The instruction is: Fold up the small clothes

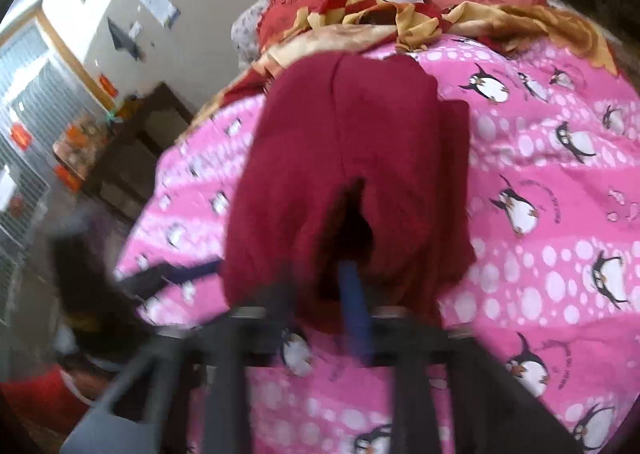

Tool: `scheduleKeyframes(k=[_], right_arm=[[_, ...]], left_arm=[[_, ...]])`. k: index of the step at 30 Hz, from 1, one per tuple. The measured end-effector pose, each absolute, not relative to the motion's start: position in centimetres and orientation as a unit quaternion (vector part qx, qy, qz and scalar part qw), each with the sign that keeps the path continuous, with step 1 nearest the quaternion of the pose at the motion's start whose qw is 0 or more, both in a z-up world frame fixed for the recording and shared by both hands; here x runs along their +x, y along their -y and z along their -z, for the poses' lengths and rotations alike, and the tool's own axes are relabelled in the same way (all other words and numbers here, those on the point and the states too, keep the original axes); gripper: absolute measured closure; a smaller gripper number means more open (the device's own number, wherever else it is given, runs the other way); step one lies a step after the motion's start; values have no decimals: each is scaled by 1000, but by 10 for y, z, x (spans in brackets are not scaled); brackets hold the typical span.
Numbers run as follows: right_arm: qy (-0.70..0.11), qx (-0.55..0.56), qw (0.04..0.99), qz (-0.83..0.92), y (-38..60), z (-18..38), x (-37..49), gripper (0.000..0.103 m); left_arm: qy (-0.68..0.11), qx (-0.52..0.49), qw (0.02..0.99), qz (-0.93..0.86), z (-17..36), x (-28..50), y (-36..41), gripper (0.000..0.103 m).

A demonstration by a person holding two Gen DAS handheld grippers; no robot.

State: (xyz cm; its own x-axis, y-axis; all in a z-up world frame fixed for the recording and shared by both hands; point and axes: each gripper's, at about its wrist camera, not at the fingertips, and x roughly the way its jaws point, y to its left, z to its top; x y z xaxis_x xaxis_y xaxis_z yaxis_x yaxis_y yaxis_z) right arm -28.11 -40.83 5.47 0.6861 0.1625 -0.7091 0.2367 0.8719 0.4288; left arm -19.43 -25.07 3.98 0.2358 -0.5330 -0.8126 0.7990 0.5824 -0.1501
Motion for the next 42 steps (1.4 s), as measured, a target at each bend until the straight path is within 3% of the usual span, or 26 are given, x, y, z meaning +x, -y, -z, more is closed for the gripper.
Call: scheduleKeyframes(k=[9,14,18,21,23,26,31,34,38,42], right_arm=[[-398,291,869,36,418,-26,-309,80],[-320,344,880,68,449,-55,-326,52],[-305,380,866,113,484,-58,-301,51],[-338,378,855,108,492,-47,-260,52],[-365,344,859,105,488,-42,-238,73],[-360,276,884,114,478,-57,-230,79],[-382,220,884,156,482,-45,-222,79],[-375,242,883,149,489,-39,-229,78],[-356,274,881,151,490,-63,-247,74],[-350,227,905,82,452,-92,-246,73]], left_arm=[[-426,129,775,448,-56,-193,259,21],[-425,150,774,444,-45,-199,273,19],[-422,154,776,442,-42,-201,274,18],[-425,156,775,442,-41,-200,274,18],[-425,158,773,443,-41,-200,273,18],[-424,163,771,447,-39,-201,272,18],[-423,179,769,445,-30,-203,276,18],[-424,179,769,444,-28,-203,274,17],[-433,170,767,442,-26,-199,272,17],[-432,169,769,441,-24,-199,272,17]])
